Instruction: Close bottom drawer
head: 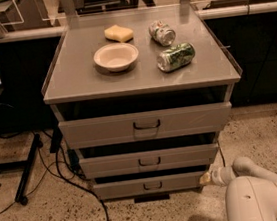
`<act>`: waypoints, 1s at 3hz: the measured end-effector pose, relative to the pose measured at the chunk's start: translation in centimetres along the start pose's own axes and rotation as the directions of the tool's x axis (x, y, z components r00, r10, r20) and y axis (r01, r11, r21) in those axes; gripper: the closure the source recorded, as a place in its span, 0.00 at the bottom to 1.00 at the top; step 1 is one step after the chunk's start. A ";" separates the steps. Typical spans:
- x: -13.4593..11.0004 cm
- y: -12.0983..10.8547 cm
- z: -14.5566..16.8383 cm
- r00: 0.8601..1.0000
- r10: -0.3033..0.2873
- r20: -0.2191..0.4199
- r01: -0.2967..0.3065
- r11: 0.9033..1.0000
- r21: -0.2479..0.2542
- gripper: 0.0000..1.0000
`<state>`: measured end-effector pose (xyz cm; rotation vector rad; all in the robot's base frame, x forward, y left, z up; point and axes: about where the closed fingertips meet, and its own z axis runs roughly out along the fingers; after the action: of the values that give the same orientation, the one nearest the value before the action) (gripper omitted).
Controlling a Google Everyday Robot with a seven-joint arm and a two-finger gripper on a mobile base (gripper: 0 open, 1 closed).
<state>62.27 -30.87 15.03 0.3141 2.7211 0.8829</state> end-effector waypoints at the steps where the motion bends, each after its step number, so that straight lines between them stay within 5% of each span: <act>1: 0.0 0.0 0.0 1.000 0.000 0.000 0.000 1.000 0.000 0.63; 3: 2.4 -0.8 -0.3 0.999 -0.024 -0.042 0.025 0.999 0.022 0.09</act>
Offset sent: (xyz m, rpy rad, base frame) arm -0.0166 0.0057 -0.0014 -0.0171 0.0063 0.0616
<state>59.79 -30.97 14.34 0.2689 2.7684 0.8622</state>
